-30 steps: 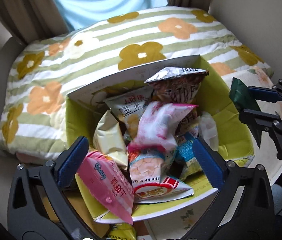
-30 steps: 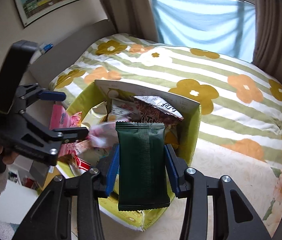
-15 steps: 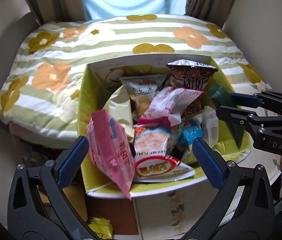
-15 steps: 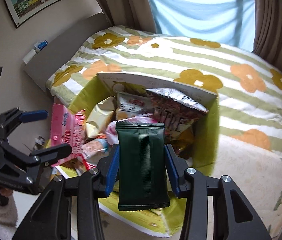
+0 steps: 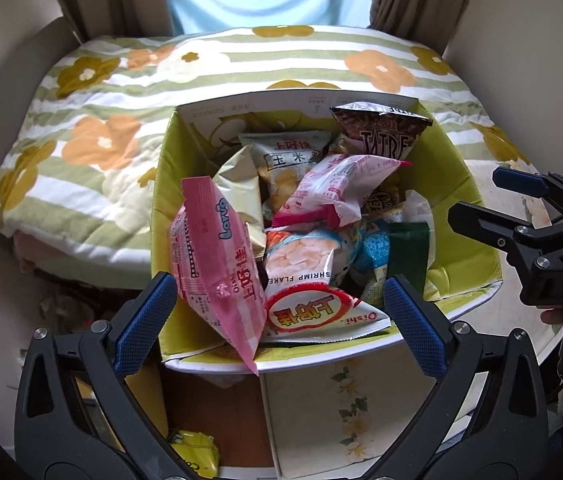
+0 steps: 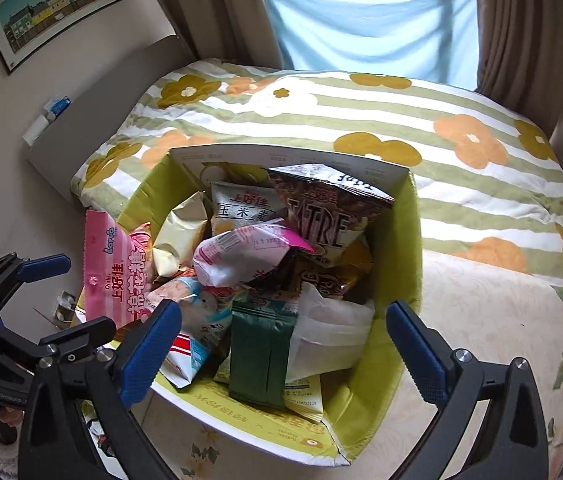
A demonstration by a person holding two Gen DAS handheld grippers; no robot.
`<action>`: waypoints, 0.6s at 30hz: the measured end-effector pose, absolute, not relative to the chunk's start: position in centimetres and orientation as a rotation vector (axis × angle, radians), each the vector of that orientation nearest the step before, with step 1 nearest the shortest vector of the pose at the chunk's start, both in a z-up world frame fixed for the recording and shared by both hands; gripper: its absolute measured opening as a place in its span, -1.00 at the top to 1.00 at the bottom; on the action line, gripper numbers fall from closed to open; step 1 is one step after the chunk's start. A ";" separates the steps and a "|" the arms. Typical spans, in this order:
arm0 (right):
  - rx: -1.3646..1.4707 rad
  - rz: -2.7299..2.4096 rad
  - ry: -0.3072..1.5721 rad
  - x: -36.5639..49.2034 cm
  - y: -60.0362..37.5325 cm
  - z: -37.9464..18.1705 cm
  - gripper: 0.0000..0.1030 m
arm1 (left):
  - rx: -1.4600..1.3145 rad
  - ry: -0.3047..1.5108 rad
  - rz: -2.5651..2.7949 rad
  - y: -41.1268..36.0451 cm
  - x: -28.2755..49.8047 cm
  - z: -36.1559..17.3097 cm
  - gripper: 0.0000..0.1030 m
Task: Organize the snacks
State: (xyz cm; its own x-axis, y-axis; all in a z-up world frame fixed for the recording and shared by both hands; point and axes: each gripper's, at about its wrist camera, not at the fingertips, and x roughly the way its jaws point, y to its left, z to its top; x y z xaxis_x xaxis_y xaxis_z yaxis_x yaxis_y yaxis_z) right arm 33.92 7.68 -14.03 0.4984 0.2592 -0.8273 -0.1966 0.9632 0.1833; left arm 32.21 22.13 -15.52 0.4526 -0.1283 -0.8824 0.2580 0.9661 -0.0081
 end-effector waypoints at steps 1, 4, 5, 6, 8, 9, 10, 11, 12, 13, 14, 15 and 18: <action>0.069 0.271 1.007 33.7 7.6 -13.8 -0.98 | 0.137 1.071 -0.242 21.9 32.1 -15.3 -0.99; 0.070 0.265 0.987 33.1 7.2 -12.9 -0.98 | 0.141 1.048 -0.239 21.3 31.6 -14.4 -0.99; 0.070 0.263 0.977 32.8 7.1 -12.6 -0.98 | 0.141 1.039 -0.237 21.1 31.4 -14.1 -0.99; 0.072 0.263 0.965 32.6 6.9 -12.2 -0.98 | 0.141 1.028 -0.234 20.9 31.2 -13.7 -0.99; 0.076 0.260 0.941 32.0 6.5 -11.3 -0.98 | 0.140 1.011 -0.229 20.4 30.6 -12.9 -0.99; 0.080 0.257 0.927 31.6 6.1 -10.8 -0.98 | 0.142 0.998 -0.222 20.1 30.2 -12.5 -0.99; 0.083 0.256 0.913 31.2 5.8 -10.3 -0.98 | 0.143 0.982 -0.217 19.8 29.6 -12.0 -0.99; 0.087 0.256 0.897 30.7 5.3 -9.6 -0.98 | 0.143 0.969 -0.214 19.3 29.2 -11.4 -0.99; 0.089 0.254 0.880 30.0 4.9 -9.0 -0.98 | 0.142 0.953 -0.212 18.9 28.6 -10.8 -0.99; 0.090 0.251 0.861 29.3 4.3 -8.3 -0.98 | 0.139 0.935 -0.209 18.6 28.0 -10.1 -0.99; 0.089 0.246 0.845 28.5 3.7 -7.5 -0.98 | 0.134 0.912 -0.205 18.2 27.3 -9.4 -0.99; 0.086 0.234 0.829 27.4 3.0 -6.7 -0.98 | 0.126 0.886 -0.204 17.6 26.3 -8.5 -0.99; 0.069 0.195 0.777 24.4 1.1 -4.3 -0.98 | 0.090 0.809 -0.191 16.3 23.6 -6.2 -0.99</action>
